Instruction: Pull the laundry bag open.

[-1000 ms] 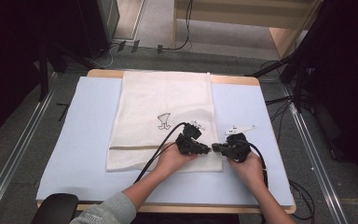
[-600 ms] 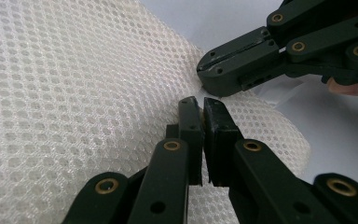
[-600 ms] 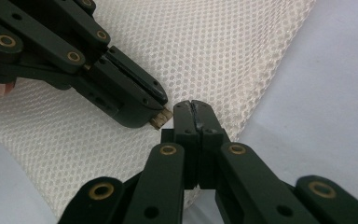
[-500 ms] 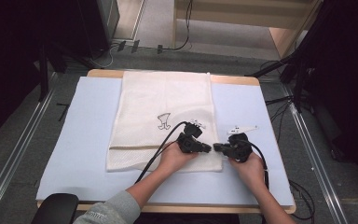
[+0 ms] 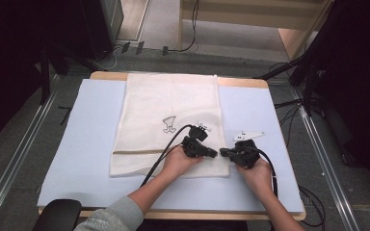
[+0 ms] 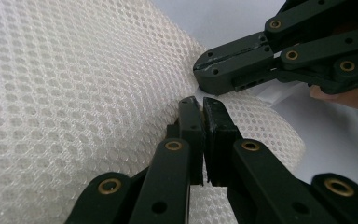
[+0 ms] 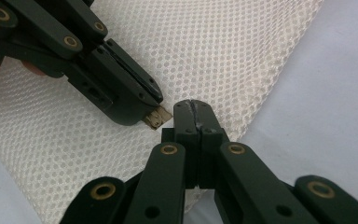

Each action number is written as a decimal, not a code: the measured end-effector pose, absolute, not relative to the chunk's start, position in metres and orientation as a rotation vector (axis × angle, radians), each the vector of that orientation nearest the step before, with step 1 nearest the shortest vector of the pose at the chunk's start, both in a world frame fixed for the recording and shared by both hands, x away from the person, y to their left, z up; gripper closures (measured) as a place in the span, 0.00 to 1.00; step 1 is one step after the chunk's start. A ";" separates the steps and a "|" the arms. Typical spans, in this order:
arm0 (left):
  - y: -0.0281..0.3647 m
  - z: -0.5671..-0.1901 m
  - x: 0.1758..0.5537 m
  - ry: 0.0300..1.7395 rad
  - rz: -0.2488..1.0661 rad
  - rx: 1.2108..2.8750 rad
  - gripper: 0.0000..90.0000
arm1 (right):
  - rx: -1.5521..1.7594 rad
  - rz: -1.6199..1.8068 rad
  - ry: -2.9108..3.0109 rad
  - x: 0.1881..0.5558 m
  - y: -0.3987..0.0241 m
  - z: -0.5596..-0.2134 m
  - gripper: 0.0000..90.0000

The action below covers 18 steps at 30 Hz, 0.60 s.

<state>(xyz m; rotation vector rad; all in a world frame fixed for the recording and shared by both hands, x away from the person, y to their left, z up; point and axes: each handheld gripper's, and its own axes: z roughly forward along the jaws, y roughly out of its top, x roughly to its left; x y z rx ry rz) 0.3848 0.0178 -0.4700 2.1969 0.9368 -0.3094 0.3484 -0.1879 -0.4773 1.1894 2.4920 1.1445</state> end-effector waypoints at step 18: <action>0.036 -0.465 0.393 0.986 -0.326 2.199 0.99 | 1.199 1.148 2.457 0.346 -0.185 -0.479 1.00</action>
